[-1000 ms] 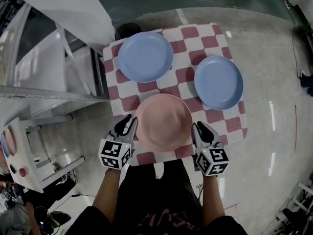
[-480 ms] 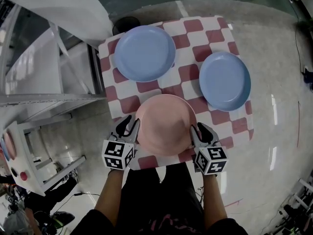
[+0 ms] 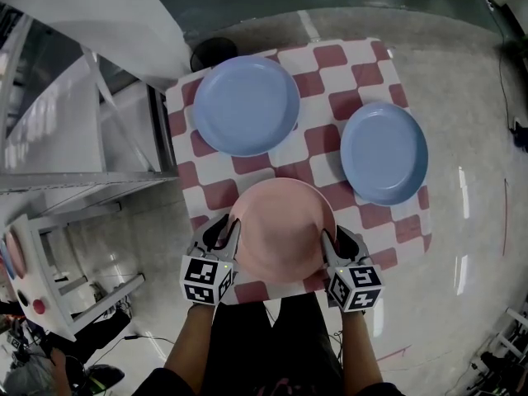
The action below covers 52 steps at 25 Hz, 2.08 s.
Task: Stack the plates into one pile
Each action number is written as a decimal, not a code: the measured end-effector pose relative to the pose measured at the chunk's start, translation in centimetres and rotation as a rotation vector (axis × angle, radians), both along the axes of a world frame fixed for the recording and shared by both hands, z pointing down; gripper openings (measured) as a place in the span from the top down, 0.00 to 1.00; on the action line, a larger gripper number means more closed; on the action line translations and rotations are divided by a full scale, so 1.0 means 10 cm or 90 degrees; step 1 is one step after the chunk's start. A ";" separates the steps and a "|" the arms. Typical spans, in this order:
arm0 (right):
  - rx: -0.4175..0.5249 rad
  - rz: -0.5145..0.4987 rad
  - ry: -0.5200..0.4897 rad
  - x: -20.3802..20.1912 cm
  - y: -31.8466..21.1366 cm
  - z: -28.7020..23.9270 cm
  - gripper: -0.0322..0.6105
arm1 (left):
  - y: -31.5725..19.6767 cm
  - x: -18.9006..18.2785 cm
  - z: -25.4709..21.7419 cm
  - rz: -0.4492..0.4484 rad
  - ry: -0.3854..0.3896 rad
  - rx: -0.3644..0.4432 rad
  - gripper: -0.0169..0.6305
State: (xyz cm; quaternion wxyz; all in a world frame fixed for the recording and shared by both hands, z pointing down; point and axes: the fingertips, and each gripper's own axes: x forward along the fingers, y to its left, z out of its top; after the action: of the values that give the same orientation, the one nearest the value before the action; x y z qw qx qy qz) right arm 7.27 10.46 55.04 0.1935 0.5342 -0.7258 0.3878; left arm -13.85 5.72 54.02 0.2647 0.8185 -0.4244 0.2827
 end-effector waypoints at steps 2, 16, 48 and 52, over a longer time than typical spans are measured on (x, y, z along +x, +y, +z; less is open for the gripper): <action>-0.003 -0.001 0.000 -0.01 0.01 0.01 0.77 | -0.01 -0.01 0.01 -0.001 -0.004 0.000 0.86; -0.002 0.010 0.013 0.02 -0.01 0.03 0.87 | -0.04 -0.05 0.01 -0.030 -0.006 0.005 0.94; 0.076 -0.010 -0.007 -0.25 -0.74 -0.62 0.89 | -0.63 -0.38 -0.66 -0.088 0.010 0.089 0.95; 0.094 -0.021 -0.005 -0.32 -1.00 -0.70 0.89 | -0.85 -0.45 -0.74 -0.097 0.011 0.107 0.95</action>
State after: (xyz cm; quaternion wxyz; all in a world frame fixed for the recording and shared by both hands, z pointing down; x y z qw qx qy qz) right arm 4.06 0.49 48.07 0.1574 0.5334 -0.7620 0.3318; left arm -18.36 -2.74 46.64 0.2199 0.8054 -0.5054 0.2180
